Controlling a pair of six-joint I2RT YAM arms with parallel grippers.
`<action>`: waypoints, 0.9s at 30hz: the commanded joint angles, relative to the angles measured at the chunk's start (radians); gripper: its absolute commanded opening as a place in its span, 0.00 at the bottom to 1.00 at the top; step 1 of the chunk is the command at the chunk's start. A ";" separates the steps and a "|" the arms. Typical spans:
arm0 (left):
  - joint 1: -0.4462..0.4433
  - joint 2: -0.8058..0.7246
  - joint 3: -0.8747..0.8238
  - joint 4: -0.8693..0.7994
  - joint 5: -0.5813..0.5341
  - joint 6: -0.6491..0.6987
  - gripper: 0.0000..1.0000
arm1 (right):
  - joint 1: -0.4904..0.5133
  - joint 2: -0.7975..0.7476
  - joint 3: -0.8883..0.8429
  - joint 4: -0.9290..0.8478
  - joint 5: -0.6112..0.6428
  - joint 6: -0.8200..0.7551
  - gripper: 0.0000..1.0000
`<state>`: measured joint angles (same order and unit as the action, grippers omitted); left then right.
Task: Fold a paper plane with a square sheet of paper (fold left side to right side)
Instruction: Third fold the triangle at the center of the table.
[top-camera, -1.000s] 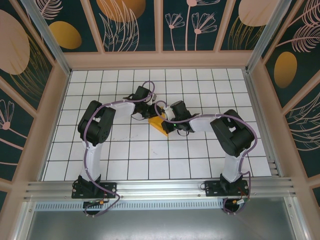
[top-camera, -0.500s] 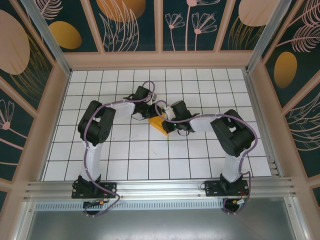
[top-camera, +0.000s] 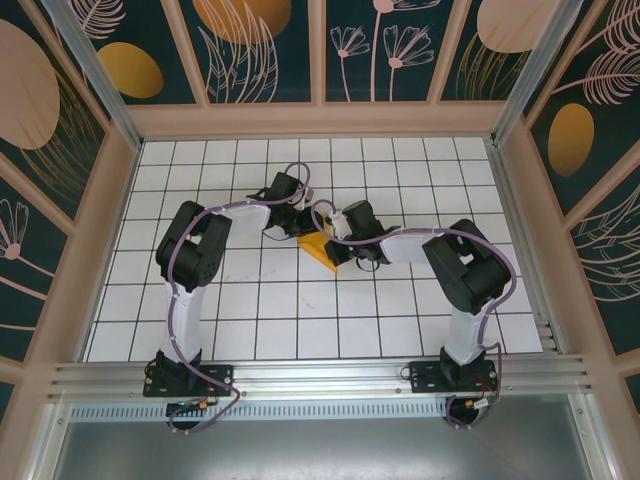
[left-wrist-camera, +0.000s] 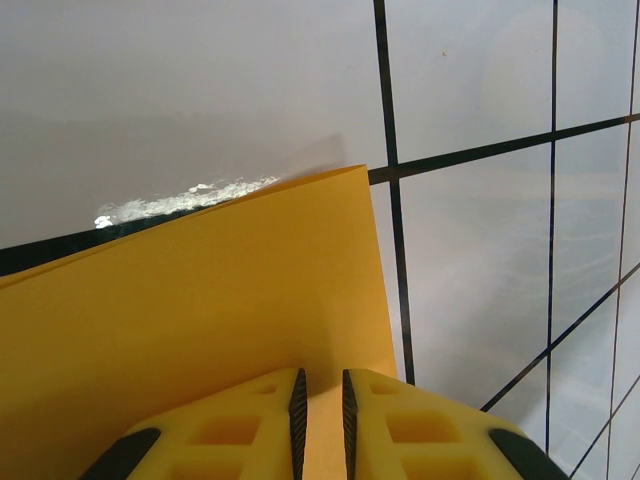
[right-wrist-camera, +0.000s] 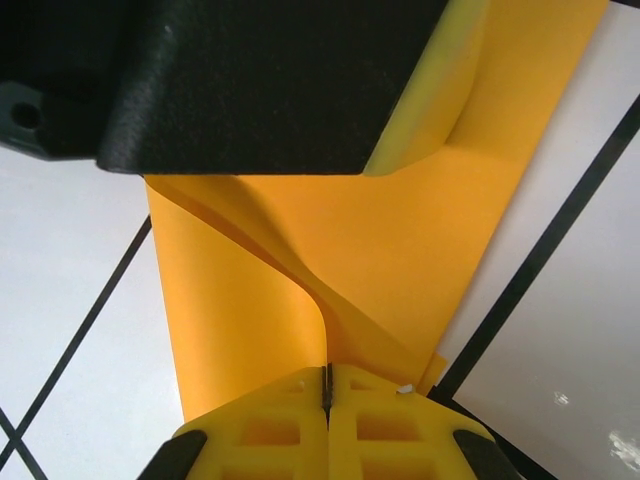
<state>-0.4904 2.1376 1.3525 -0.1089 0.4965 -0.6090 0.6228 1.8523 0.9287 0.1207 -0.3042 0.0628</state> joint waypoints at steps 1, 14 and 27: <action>-0.017 0.048 -0.013 -0.038 -0.009 0.012 0.21 | -0.008 -0.037 0.010 -0.029 0.021 0.012 0.00; -0.017 0.048 -0.011 -0.038 -0.008 0.014 0.21 | -0.011 -0.016 0.025 -0.050 0.030 0.012 0.00; -0.017 0.048 -0.012 -0.039 -0.009 0.013 0.21 | -0.012 -0.041 0.030 -0.054 0.016 0.012 0.00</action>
<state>-0.4904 2.1384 1.3525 -0.1085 0.4965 -0.6090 0.6209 1.8523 0.9363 0.0967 -0.2897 0.0631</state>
